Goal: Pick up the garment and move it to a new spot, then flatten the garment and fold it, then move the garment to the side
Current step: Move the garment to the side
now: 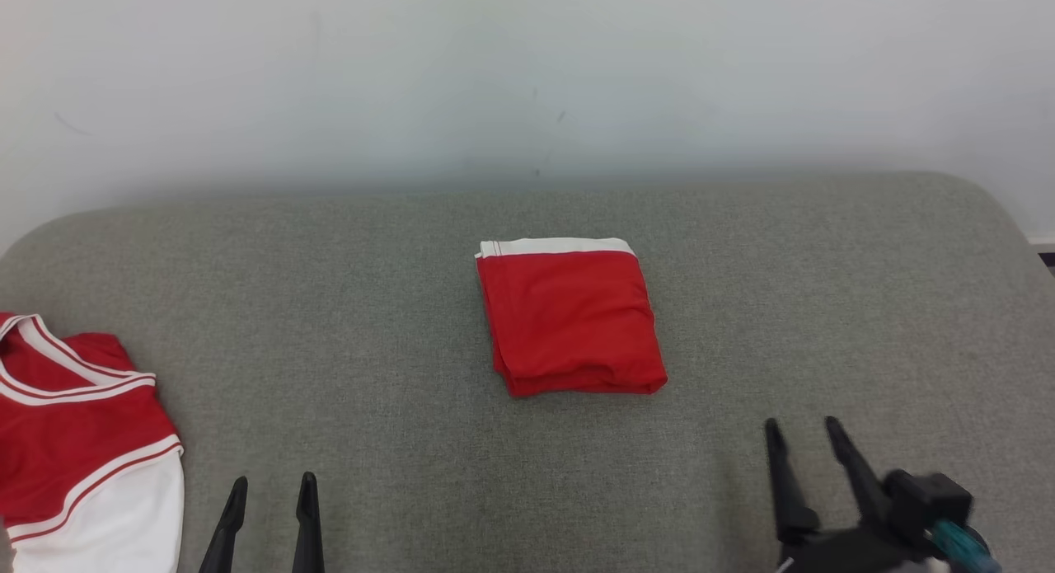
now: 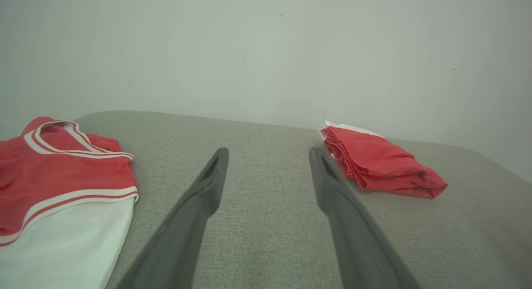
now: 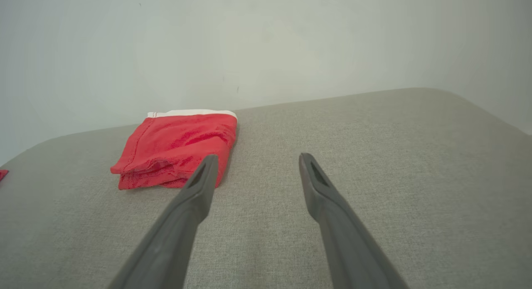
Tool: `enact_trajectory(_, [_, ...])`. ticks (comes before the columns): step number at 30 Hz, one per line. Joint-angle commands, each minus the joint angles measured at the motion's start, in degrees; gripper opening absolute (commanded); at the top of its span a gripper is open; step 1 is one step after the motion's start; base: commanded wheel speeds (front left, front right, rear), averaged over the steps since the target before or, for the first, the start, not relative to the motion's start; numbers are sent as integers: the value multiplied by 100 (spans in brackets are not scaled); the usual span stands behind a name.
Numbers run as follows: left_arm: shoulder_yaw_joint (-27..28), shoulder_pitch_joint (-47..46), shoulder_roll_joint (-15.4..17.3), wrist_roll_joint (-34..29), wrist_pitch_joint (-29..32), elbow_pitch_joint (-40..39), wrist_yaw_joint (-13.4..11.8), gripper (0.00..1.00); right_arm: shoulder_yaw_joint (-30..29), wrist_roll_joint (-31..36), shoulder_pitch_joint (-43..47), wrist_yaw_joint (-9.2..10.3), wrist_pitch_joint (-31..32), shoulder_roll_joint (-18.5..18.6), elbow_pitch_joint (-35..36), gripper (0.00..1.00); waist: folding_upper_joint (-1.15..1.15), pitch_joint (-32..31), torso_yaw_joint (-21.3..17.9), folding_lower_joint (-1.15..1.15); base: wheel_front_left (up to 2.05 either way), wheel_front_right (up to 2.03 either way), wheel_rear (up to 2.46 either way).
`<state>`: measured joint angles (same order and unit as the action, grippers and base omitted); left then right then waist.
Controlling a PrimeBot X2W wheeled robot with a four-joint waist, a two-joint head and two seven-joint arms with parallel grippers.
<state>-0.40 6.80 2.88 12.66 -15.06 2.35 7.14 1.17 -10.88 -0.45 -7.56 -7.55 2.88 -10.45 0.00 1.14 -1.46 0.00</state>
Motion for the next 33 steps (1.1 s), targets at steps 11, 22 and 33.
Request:
enact_trajectory(11, [-226,-262,2,16,-23,23,35,100,-320,-183,-1992,12,3377,6,-750,100,0,292,314,0,0,0,0])
enact_trajectory(22, [-596,-541,1,145,-23,144,27,100,-1389,291,-3675,12,4461,1,-2409,100,0,747,1016,0,0,0,0])
enact_trajectory(33, [-772,-702,1,214,-23,183,32,100,-1887,1177,-4397,12,4045,3,-3789,100,0,996,1420,0,0,0,0])
